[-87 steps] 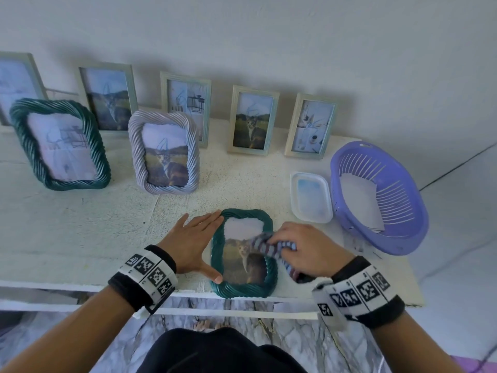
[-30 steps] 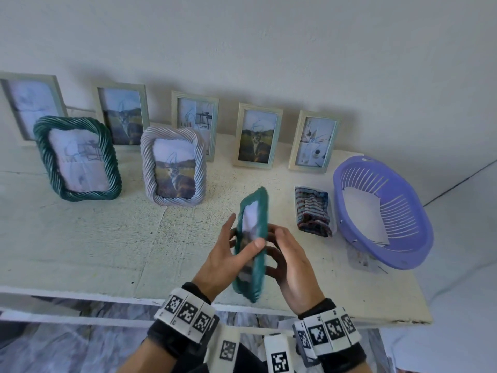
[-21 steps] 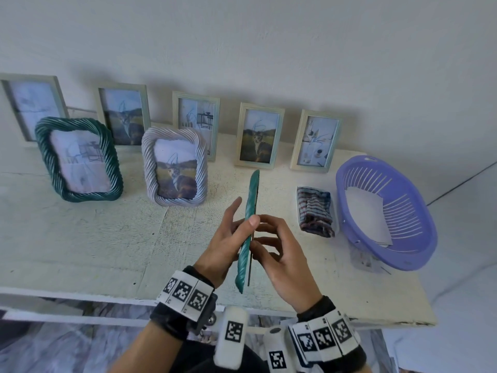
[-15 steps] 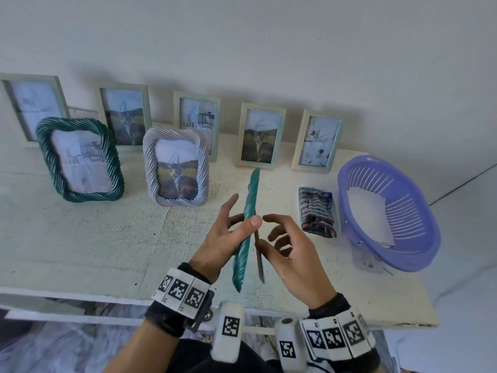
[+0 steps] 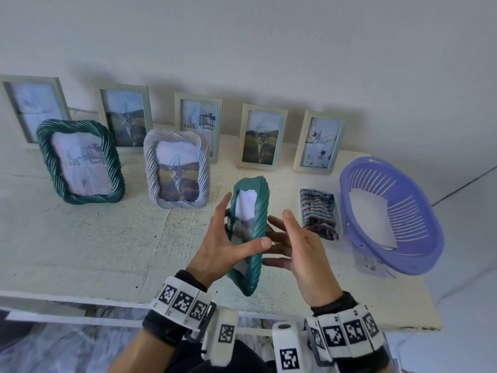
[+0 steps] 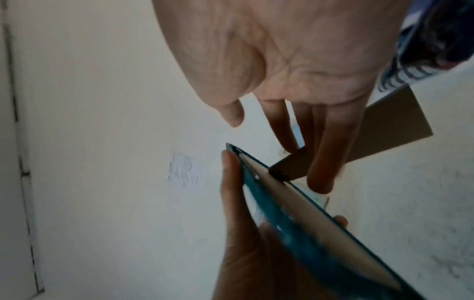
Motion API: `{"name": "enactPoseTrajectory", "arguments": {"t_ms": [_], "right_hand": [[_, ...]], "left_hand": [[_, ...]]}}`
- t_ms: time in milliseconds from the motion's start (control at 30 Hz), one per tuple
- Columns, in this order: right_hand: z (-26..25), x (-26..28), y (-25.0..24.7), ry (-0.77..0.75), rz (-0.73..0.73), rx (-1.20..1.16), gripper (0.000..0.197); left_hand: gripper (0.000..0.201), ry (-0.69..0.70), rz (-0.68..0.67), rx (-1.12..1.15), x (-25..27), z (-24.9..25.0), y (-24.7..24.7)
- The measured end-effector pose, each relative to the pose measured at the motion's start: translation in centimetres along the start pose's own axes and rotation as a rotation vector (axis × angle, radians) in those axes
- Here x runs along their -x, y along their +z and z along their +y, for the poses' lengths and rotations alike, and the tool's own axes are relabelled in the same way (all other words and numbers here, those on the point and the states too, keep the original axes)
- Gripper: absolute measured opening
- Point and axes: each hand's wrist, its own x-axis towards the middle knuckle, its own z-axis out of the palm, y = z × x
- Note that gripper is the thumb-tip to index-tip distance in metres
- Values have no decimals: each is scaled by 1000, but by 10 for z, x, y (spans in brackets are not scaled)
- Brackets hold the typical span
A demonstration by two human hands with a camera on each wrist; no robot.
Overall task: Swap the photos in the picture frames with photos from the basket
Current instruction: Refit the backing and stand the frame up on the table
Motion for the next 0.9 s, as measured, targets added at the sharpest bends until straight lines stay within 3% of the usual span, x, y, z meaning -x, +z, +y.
{"name": "enactPoseTrajectory", "arguments": {"t_ms": [133, 233, 300, 367, 467, 600, 700, 767, 900], "right_hand": [[4, -8, 0, 1, -29, -85, 50], [10, -18, -11, 29, 15, -235, 55], [13, -25, -18, 68, 30, -354, 60], [13, -30, -25, 102, 17, -421, 54], [12, -38, -29, 89, -48, -407, 46], [5, -52, -30, 85, -75, -307, 47], [-3, -69, -32, 91, -47, -182, 45], [-7, -85, -33, 57, 28, -58, 41], [-8, -113, -39, -105, 136, 118, 26]], "left_hand": [[120, 64, 100, 47, -2, -4, -8], [89, -2, 184, 180, -7, 5, -15], [74, -122, 111, 274, -14, 11, -21], [75, -207, -44, 308, -21, 15, -24], [68, -231, -151, 357, -32, 14, -19], [58, -222, -60, 475, -54, 11, -12], [56, -195, 20, 385, -75, 17, -13], [65, -175, 74, 340, -92, 21, -15], [116, -194, 117, 249, -137, 1, -20]]}}
